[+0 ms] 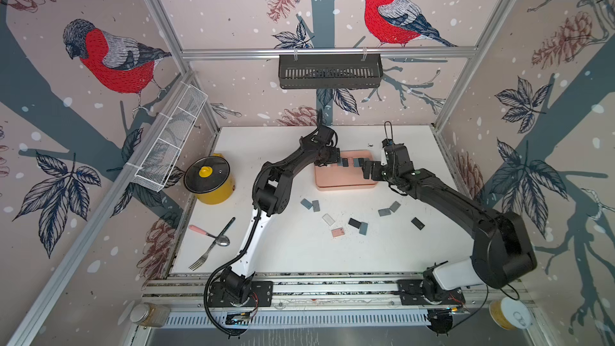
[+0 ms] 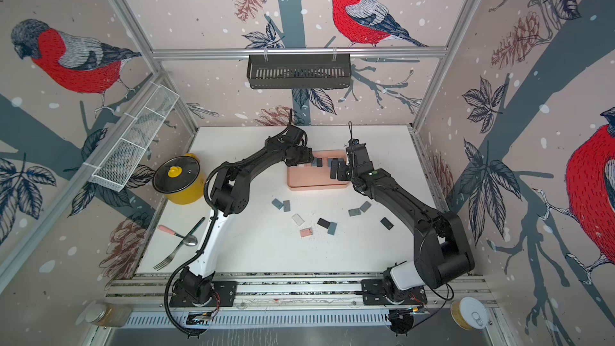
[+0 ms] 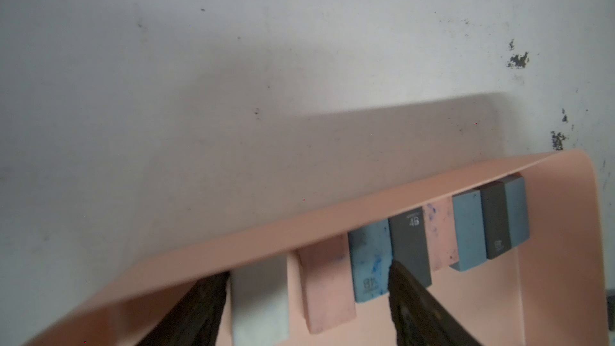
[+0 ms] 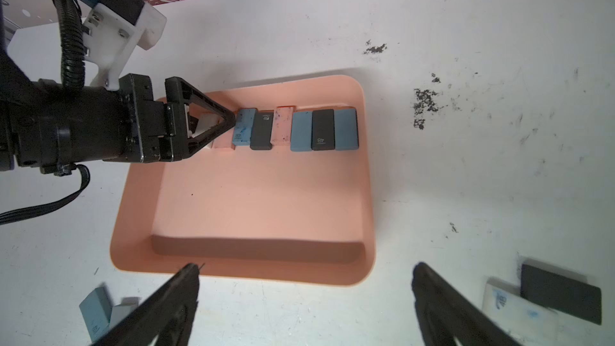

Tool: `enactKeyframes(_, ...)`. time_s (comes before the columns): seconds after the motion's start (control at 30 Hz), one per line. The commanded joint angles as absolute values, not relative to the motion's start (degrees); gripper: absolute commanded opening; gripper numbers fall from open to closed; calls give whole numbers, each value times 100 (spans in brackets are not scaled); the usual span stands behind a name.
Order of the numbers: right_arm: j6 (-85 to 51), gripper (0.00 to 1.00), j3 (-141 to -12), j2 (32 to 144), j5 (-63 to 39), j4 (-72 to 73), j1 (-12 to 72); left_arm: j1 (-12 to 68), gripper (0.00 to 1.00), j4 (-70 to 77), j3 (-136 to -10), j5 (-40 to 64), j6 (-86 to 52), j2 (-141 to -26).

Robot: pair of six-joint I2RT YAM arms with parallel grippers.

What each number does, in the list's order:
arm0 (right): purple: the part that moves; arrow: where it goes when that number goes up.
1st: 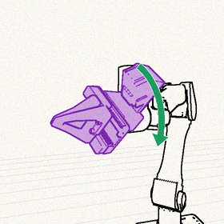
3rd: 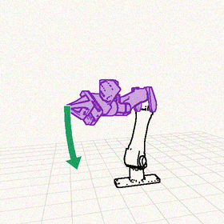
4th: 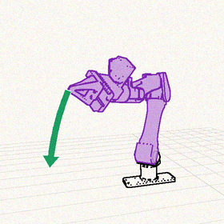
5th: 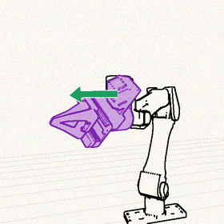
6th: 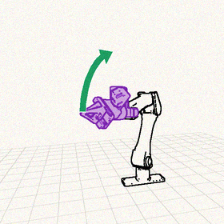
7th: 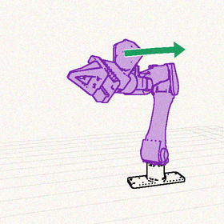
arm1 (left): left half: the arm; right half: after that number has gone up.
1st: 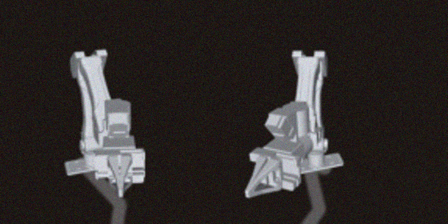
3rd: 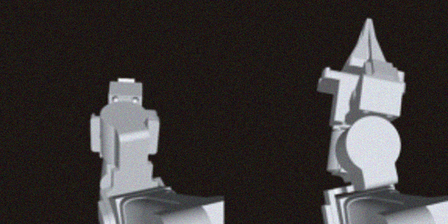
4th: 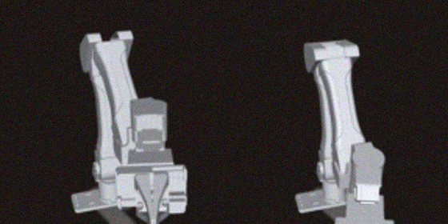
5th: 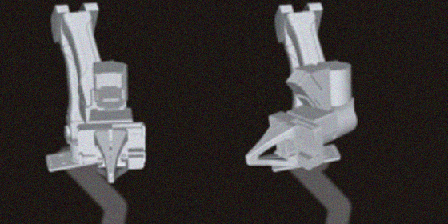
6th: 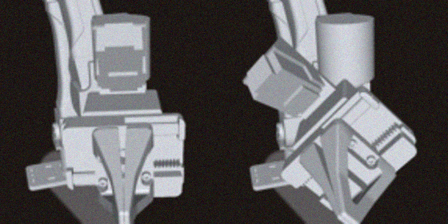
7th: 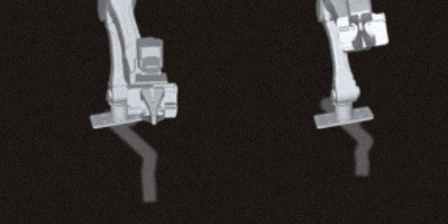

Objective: Put the eraser in the storage box
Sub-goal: Place the eraser in the storage box.

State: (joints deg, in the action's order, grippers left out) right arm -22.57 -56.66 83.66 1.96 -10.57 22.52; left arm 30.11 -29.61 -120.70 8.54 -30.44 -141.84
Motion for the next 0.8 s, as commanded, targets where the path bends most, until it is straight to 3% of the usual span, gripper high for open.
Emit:
enactKeyframes(0.0,-2252,99,-5652,8360,237,-978,2217,3001,78,-2923,-11981,1125,-3219,-14107)
enactKeyframes(0.47,-2229,99,-5546,8219,115,-971,2023,3023,82,-2764,-11777,1231,-3376,-13968)
enactKeyframes(0.77,-2213,99,-5516,8126,119,-1154,2012,3023,92,-2938,-11974,1201,-3364,-13795)
